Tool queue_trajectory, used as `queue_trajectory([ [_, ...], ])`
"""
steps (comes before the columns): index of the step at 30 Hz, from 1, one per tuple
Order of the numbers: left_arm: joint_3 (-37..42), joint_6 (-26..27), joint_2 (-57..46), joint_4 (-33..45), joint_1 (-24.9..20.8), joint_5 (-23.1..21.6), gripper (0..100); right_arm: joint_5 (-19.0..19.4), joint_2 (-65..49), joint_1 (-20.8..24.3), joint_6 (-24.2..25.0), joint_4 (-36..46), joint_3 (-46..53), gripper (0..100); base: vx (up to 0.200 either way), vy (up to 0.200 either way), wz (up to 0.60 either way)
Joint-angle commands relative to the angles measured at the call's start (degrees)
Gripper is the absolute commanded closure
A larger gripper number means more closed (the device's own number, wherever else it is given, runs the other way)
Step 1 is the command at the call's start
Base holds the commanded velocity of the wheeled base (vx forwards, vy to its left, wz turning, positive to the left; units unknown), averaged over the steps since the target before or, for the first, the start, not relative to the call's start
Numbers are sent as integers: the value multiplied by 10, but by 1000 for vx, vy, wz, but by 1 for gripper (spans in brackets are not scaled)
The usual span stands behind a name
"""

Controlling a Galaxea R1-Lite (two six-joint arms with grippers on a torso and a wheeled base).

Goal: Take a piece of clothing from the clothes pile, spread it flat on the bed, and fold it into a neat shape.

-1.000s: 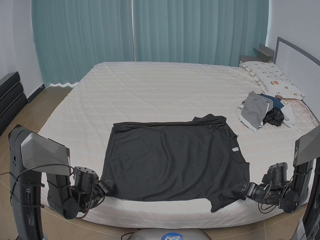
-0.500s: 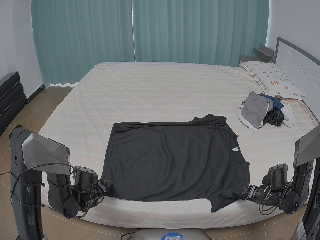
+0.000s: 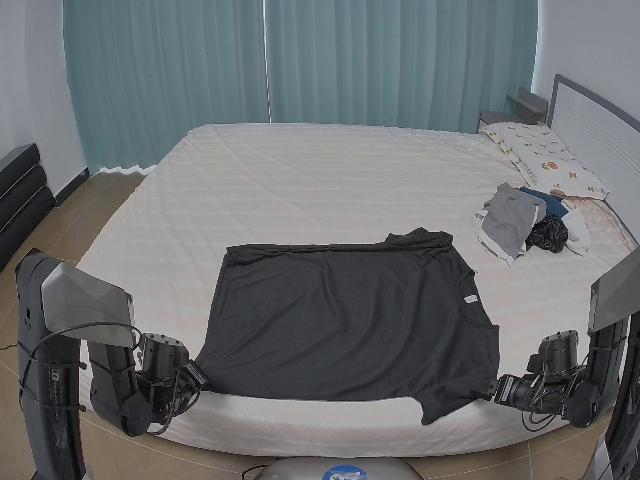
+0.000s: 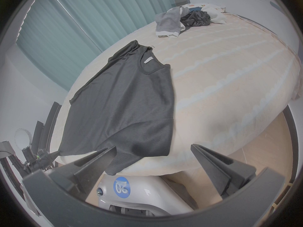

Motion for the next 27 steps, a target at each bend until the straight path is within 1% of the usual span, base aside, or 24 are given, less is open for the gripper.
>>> queue_trajectory([
  [1,2,-4,-13,0,7,1,100,0,15,-15,-4,0,-1,0,0,0,0],
  [5,2,-28,-28,0,15,0,100,5,23,-26,-7,-1,-7,0,0,0,0],
  [9,-2,-30,-29,0,23,-5,100,7,38,-24,-5,-15,-13,0,0,0,0],
  [15,-5,-31,-26,0,27,-7,100,-5,89,-10,-5,-73,-26,0,0,0,0],
  [16,-5,-31,-26,0,27,-7,100,-9,92,-9,-5,-83,-30,100,0,0,0],
  [20,-5,-31,-24,0,28,-7,100,-21,89,-11,-5,-87,-57,100,0,0,0],
  [24,-5,-31,-24,0,27,-7,100,-22,82,-16,-4,-89,-81,100,0,0,0],
  [27,-6,-31,-24,0,27,-6,100,-22,54,-17,-6,-85,-94,100,0,0,0],
])
